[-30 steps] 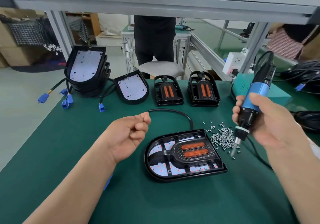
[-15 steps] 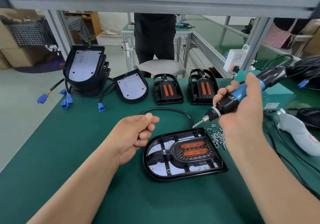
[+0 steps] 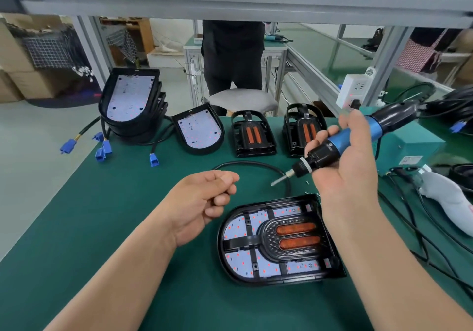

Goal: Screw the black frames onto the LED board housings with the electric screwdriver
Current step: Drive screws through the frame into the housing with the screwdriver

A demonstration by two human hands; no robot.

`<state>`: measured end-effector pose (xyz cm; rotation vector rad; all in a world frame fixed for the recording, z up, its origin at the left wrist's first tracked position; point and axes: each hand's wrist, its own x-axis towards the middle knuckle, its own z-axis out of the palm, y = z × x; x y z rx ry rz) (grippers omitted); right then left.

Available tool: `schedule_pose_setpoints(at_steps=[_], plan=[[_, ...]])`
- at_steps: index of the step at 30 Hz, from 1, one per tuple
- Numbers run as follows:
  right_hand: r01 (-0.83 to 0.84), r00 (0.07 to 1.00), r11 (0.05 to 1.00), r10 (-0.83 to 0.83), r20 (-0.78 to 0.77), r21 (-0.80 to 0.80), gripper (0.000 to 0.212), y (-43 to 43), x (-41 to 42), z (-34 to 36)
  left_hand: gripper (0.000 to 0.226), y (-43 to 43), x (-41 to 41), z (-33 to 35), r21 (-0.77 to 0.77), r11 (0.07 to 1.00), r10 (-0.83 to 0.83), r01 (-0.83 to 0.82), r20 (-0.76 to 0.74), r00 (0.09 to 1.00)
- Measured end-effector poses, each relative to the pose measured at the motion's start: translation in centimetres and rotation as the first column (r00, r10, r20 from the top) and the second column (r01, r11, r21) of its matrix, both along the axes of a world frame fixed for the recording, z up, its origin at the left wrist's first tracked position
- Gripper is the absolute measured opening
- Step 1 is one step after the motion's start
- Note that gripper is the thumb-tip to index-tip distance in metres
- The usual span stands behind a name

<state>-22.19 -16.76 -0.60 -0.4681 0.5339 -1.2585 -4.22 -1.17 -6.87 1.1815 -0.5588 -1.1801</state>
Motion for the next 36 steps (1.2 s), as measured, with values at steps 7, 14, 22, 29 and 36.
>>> schedule_pose_setpoints(at_steps=[7, 14, 22, 29, 36], plan=[[0.006, 0.999, 1.000, -0.006, 0.053, 0.005, 0.022, -0.2, -0.7, -1.2, 0.016, -0.3, -0.5, -0.6, 0.056, 0.998, -0.015, 0.012, 0.040, 0.999], [-0.022, 0.996, 0.995, 0.029, 0.079, -0.093, 0.024, 0.7, 0.3, -1.4, 0.017, -0.2, -0.6, -0.6, 0.059, 0.998, -0.041, 0.034, 0.120, 0.992], [-0.070, 0.997, 0.989, 0.075, 0.036, -0.129, 0.019, 2.2, 2.3, -1.5, 0.015, 0.0, -0.9, -0.1, 0.032, 0.996, -0.091, 0.088, 0.120, 0.989], [-0.063, 0.997, 0.988, 0.069, 0.034, -0.141, 0.019, 2.2, 2.1, -1.7, 0.015, 0.1, -1.0, 0.1, 0.045, 0.995, -0.097, 0.092, 0.128, 0.987], [-0.075, 0.996, 0.985, 0.080, 0.029, -0.153, 0.019, 2.4, 2.0, -1.9, 0.015, 0.1, -1.0, 0.1, 0.050, 0.994, -0.098, 0.093, 0.114, 0.989]])
